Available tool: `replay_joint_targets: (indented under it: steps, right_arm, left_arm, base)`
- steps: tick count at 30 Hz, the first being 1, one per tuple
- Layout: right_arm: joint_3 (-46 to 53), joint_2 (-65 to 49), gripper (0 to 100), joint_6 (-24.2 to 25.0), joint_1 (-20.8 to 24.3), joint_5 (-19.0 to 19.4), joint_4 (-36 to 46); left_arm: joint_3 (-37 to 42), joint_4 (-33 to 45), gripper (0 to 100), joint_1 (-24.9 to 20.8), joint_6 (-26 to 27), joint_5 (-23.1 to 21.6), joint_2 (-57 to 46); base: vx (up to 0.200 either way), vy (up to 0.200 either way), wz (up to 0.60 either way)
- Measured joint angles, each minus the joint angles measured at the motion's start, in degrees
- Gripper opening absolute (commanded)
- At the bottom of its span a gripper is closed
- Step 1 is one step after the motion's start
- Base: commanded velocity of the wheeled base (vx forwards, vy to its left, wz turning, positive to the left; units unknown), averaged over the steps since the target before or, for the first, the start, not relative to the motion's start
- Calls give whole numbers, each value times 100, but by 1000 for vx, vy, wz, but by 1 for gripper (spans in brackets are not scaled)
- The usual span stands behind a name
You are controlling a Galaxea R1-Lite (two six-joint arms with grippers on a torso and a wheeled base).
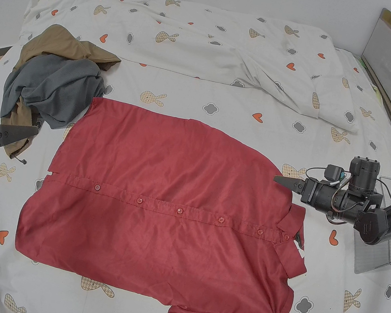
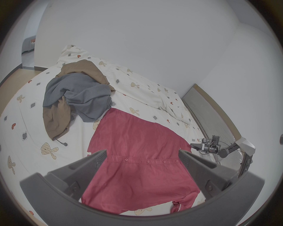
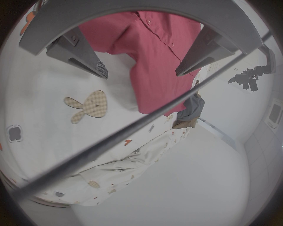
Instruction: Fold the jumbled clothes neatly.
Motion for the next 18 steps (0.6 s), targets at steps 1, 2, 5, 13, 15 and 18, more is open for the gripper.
replay_joint_targets:
  steps: [1, 2, 5, 13, 15, 18]
  right_arm:
    - [-80, 41, 100, 11, 78, 2, 4]
    - [-113, 57, 100, 15, 116, 5, 4]
    - [-243, 135, 100, 37, 336, 22, 9]
    - [140, 129, 100, 338, 1081, 144, 6]
    - [302, 85, 100, 395, 1285, 156, -11]
    - [669, 5, 100, 435, 1687, 172, -95]
  left_arm:
    - [30, -54, 100, -13, 1, 0, -5]
    - [41, -79, 100, -20, 1, -1, -7]
    - [102, -133, 100, -61, 0, 0, -9]
    - [161, -145, 100, -104, 0, -1, 17]
    - [168, -145, 100, -107, 1, -1, 28]
    - [177, -145, 100, -107, 1, -1, 44]
  base:
    - [0, 0, 0]
    - [0, 0, 0]
    - [0, 0, 0]
    - [0, 0, 0]
    - [0, 0, 0]
    - [0, 0, 0]
